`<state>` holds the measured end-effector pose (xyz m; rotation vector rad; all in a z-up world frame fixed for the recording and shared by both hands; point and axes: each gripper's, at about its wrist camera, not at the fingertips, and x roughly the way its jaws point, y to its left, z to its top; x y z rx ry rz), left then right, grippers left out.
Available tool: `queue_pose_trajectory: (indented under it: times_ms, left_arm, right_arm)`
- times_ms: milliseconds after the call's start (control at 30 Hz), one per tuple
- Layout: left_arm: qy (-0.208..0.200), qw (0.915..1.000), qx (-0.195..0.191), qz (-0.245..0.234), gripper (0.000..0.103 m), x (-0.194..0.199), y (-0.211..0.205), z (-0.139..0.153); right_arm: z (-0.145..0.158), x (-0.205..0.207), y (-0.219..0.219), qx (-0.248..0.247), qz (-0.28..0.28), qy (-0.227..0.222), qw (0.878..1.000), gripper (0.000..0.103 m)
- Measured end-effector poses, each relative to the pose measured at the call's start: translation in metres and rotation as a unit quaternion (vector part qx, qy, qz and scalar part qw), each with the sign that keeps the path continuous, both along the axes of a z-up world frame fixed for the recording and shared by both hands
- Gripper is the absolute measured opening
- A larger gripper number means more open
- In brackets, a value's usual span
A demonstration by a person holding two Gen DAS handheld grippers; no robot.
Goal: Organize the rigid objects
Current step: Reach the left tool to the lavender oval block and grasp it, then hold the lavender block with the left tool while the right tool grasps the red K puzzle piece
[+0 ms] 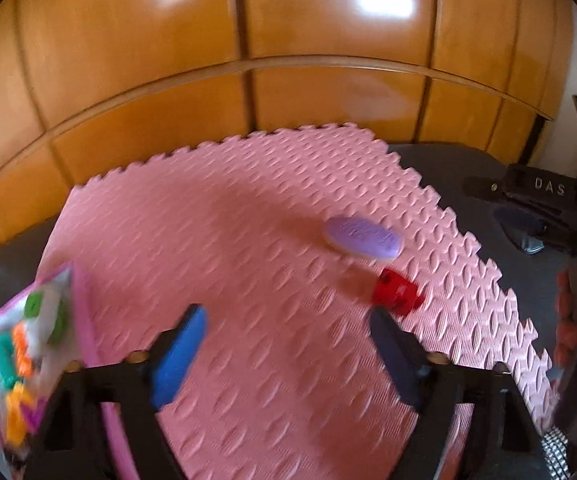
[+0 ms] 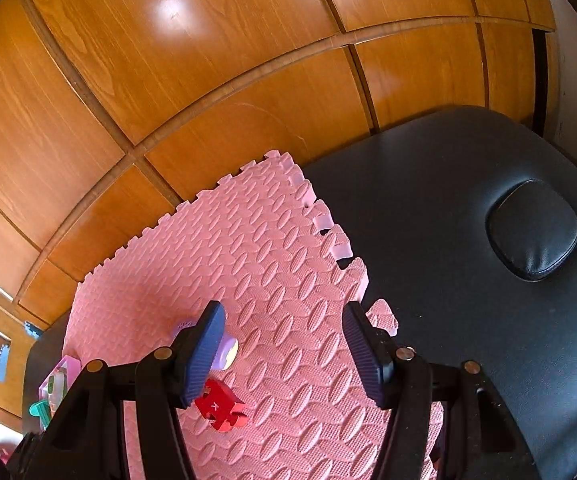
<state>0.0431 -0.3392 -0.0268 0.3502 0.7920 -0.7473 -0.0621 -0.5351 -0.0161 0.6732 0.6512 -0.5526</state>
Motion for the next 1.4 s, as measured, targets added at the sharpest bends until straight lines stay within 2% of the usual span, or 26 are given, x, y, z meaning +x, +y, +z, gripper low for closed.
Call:
queue_pose_trajectory:
  times_ms: [100,267,633,700,733,900,1100,1267,1400]
  left_arm:
    - [-0.005,0.9994,0.002,-0.034,0.09,0.003,-0.03,-0.001]
    - [-0.015,0.996,0.028,-0.084,0.092,0.01,-0.075,-0.012]
    - [-0.005,0.9892,0.068,-0.13,0.092,0.036,-0.125,-0.042]
    - [0.001,0.989,0.069,-0.131,0.088,0.04,-0.13,-0.049]
    - [0.013,0.9884,0.066,-0.136,0.077,0.041,-0.132,-0.052]
    - [0.018,0.9917,0.057,-0.114,0.076,0.042,-0.118,-0.055]
    - [0.035,0.9985,0.039,-0.018,0.076,0.049,-0.068,-0.047]
    - [0.048,0.9977,0.023,0.041,0.076,0.048,-0.027,-0.042]
    - [0.05,0.9967,0.008,0.063,0.076,0.04,0.0,-0.034]
  right_arm:
    - [0.0,0.0,0.0,0.007,0.001,-0.001,1.0,0.061]
    - [-0.001,-0.002,-0.004,0.021,-0.006,-0.005,1.0,0.062]
    - [-0.005,-0.007,-0.016,0.046,-0.023,-0.008,0.999,0.062]
    - [-0.006,-0.007,-0.016,0.047,-0.024,-0.007,0.999,0.062]
    - [-0.006,-0.007,-0.016,0.047,-0.023,-0.006,0.999,0.062]
    - [-0.011,-0.003,-0.015,0.043,-0.016,0.004,0.999,0.062]
    - [-0.021,0.006,-0.01,0.042,0.004,0.02,0.999,0.062]
    - [-0.032,0.026,0.009,0.035,0.063,0.046,0.996,0.062]
    - [-0.038,0.043,0.031,0.017,0.122,0.061,0.991,0.062]
